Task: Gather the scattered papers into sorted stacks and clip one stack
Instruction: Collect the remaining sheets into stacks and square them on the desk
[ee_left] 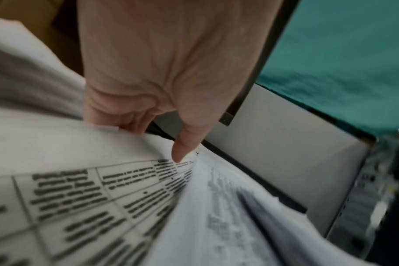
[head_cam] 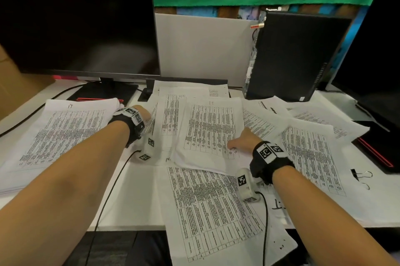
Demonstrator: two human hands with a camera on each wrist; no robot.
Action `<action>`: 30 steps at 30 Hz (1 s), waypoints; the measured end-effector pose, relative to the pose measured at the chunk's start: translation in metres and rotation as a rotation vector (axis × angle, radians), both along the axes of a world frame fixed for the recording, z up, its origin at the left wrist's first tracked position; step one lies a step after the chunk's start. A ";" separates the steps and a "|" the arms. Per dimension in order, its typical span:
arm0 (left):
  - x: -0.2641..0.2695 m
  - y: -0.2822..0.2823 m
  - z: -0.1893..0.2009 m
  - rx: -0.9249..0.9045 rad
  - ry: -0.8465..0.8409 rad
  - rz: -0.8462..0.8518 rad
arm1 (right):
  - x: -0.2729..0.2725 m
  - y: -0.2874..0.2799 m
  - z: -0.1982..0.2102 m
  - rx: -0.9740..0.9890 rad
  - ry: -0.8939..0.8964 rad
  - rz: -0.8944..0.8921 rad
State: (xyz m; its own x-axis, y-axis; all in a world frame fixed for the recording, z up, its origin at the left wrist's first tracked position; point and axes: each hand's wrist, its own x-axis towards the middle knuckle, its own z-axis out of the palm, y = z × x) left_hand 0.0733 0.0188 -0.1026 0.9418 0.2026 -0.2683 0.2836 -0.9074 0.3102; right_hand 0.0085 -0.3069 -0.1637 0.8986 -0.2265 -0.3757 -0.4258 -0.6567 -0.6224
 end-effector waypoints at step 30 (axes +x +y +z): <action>-0.105 -0.063 0.164 -0.975 -0.919 -0.562 | -0.067 0.013 0.175 0.738 -0.771 0.097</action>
State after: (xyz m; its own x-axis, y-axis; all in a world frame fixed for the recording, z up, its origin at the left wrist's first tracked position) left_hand -0.0317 -0.0439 0.0611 0.7455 -0.1505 0.6493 -0.6664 -0.1563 0.7290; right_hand -0.0582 -0.2940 0.0117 0.9539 -0.0906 0.2862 0.2858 -0.0179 -0.9581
